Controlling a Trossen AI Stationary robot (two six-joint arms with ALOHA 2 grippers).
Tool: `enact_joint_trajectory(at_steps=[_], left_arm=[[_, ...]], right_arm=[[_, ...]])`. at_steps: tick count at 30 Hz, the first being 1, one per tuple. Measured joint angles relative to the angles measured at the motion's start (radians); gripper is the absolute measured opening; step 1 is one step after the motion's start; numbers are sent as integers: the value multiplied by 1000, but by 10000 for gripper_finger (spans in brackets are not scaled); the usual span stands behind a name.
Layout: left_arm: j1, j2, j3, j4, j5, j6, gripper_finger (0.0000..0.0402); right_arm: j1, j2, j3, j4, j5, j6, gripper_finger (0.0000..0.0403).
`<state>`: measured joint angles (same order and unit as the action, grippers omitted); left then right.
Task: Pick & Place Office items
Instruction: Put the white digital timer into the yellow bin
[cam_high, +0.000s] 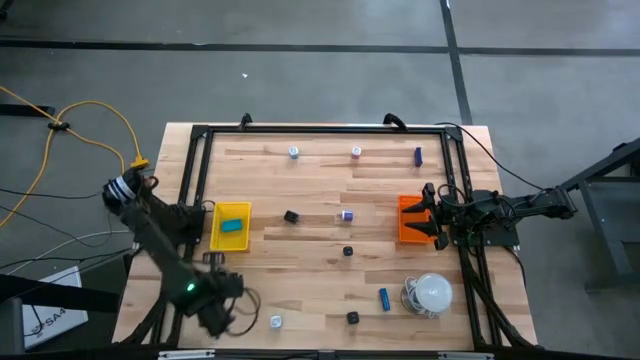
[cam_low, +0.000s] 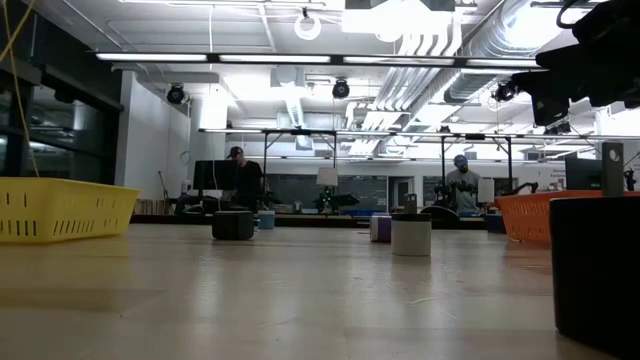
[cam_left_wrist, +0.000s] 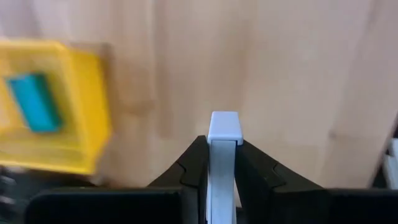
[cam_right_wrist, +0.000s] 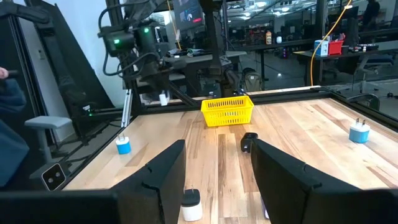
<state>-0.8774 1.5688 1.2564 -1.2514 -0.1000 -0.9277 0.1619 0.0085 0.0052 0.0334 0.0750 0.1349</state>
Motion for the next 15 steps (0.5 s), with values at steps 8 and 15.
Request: enact_joint_trajectory(at_steps=[8, 15], left_arm=[[152, -79, -19, -55, -100, 197, 53], [266, -231, -177, 25, -126, 203, 53]], right_arm=[[0, 0, 0, 0, 0, 0, 169], [0, 0, 0, 0, 0, 0, 169]])
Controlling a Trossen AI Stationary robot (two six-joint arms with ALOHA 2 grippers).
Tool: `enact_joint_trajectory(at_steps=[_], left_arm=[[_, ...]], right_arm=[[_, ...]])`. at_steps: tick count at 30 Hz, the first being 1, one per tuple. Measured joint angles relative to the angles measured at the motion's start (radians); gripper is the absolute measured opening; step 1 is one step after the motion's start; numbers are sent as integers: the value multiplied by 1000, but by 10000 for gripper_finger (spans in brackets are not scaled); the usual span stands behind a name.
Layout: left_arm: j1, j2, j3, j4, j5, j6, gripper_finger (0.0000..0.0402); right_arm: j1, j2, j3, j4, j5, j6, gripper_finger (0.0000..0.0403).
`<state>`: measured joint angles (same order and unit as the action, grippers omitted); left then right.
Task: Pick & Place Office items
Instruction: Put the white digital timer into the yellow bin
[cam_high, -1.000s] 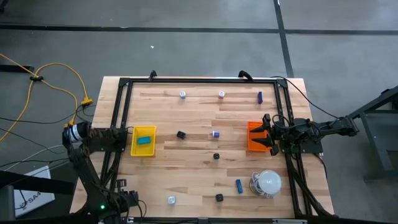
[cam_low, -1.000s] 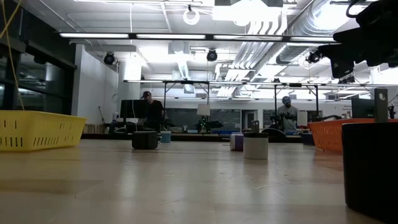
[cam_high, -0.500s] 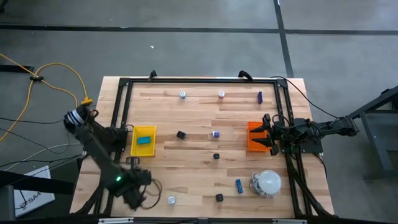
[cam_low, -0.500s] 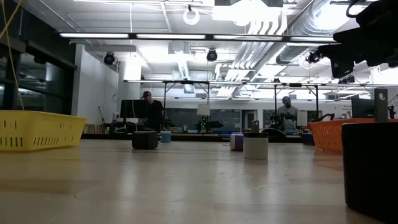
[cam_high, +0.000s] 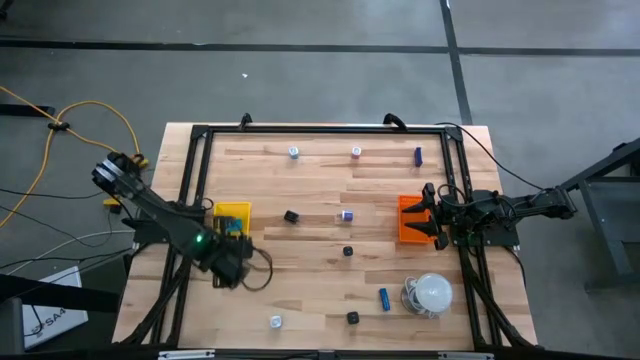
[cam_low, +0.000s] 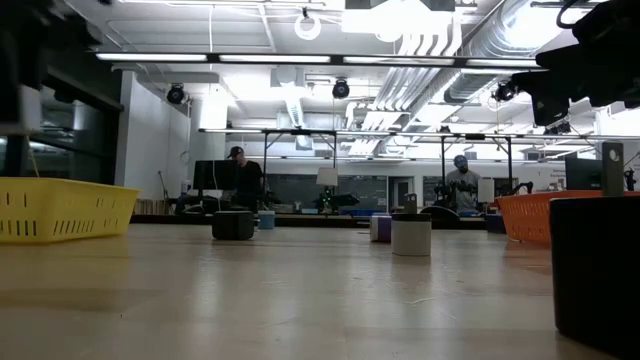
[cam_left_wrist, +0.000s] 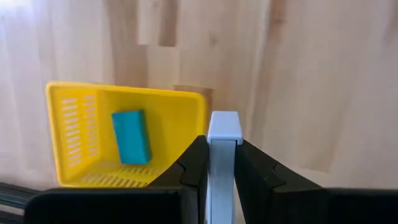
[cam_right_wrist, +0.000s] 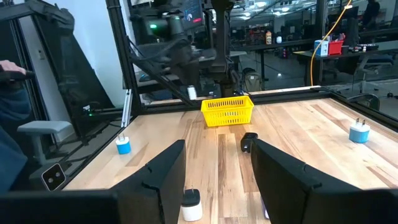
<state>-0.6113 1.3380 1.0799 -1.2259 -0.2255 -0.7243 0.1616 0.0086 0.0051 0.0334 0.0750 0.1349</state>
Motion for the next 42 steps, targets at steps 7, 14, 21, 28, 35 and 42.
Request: enact_joint_trajectory(at_steps=[7, 14, 21, 28, 35, 42], left_arm=[[177, -84, -126, 73, 49, 96, 53], [328, -83, -207, 136, 139, 211, 53], [416, -82, -265, 162, 197, 253, 53], [428, -82, -302, 215, 199, 256, 54], [428, -82, -323, 232, 205, 241, 54], [428, -82, -324, 232, 209, 238, 56]], right_arm=[[0, 0, 0, 0, 0, 0, 169], [0, 0, 0, 0, 0, 0, 169], [0, 0, 0, 0, 0, 0, 169], [0, 0, 0, 0, 0, 0, 169], [0, 0, 0, 0, 0, 0, 169], [0, 0, 0, 0, 0, 0, 169]])
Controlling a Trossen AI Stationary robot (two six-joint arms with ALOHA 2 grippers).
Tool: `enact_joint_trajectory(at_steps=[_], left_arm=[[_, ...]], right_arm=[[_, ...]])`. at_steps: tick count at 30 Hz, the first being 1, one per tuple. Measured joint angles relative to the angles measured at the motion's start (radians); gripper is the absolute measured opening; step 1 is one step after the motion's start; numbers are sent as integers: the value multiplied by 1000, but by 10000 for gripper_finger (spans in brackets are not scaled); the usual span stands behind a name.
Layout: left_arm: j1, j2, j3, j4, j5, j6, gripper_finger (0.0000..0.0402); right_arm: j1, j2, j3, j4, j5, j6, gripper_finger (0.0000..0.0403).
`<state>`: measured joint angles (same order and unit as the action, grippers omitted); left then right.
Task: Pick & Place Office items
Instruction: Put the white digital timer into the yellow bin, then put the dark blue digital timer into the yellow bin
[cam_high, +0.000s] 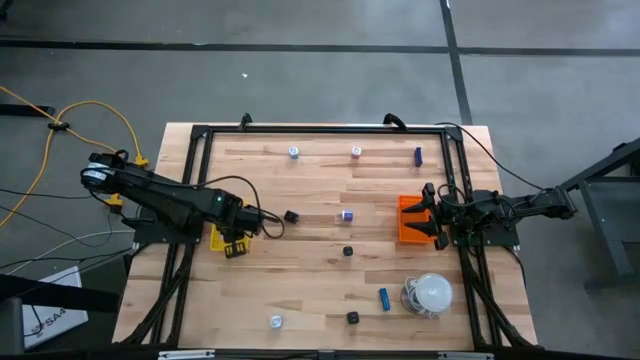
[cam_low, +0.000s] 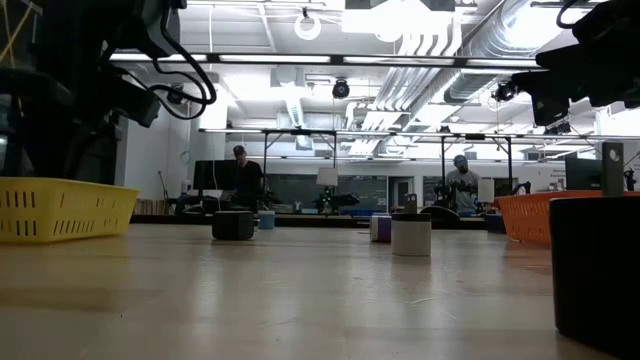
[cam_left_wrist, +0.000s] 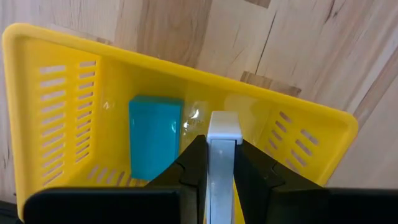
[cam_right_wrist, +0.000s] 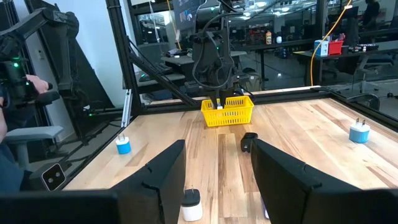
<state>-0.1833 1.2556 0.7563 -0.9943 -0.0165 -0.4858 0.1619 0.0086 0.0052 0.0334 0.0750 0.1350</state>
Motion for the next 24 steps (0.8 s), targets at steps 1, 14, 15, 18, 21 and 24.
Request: enact_joint_trajectory(at_steps=[1, 14, 15, 18, 21, 24], left_arm=[[0, 0, 0, 0, 3, 0, 60], [0, 0, 0, 0, 3, -4, 125], [0, 0, 0, 0, 3, -5, 125], [0, 1, 0, 0, 3, -9, 126], [0, 1, 0, 0, 3, -9, 126], [0, 1, 0, 0, 3, -11, 126]], right_arm=[[0, 0, 0, 0, 0, 0, 169], [0, 0, 0, 0, 0, 0, 169], [0, 0, 0, 0, 0, 0, 169], [0, 0, 0, 0, 0, 0, 169], [0, 0, 0, 0, 0, 0, 169], [0, 0, 0, 0, 0, 0, 169]])
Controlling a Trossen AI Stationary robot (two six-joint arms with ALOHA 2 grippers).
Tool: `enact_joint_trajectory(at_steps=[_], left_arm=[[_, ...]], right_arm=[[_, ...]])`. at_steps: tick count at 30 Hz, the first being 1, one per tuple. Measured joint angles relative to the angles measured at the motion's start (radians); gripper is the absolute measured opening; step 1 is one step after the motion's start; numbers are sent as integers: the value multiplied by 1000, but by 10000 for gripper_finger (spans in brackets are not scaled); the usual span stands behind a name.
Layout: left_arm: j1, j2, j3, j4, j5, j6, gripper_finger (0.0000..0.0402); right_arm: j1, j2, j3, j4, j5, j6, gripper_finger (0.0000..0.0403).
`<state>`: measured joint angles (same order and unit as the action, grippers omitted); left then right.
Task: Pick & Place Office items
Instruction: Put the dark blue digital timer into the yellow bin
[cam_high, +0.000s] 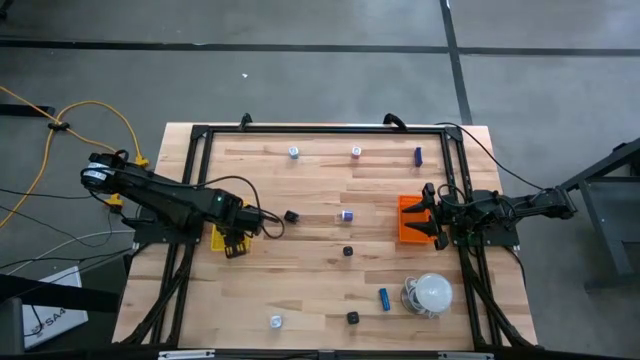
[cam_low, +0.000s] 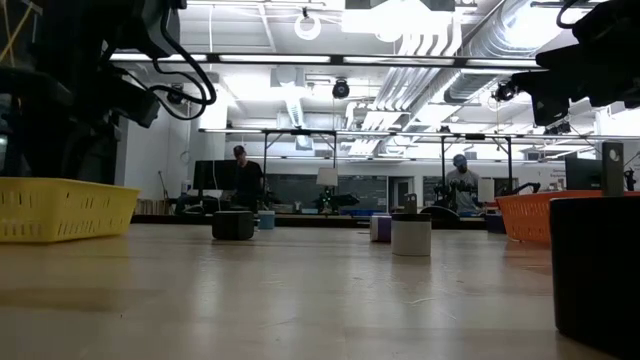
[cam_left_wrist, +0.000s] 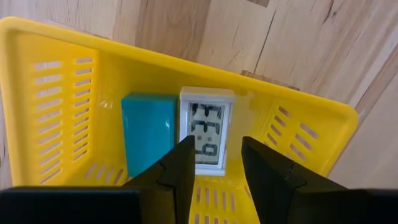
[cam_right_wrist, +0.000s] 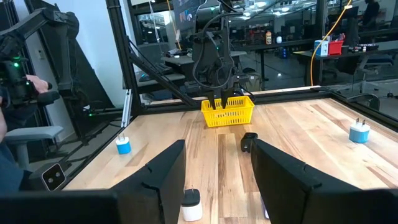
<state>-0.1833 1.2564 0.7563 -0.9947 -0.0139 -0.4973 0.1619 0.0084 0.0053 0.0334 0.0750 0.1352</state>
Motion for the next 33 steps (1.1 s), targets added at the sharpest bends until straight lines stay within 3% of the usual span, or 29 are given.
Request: enact_joint_trajectory(at_steps=[12, 19, 33], left_arm=[[8, -113, 0, -4, -13, 4, 126], [62, -194, 1, 13, -27, 86, 127], [105, -231, 2, 335, -86, 270, 127]], right_arm=[[0, 0, 0, 0, 0, 0, 169], [0, 0, 0, 0, 0, 0, 169], [0, 0, 0, 0, 0, 0, 169]])
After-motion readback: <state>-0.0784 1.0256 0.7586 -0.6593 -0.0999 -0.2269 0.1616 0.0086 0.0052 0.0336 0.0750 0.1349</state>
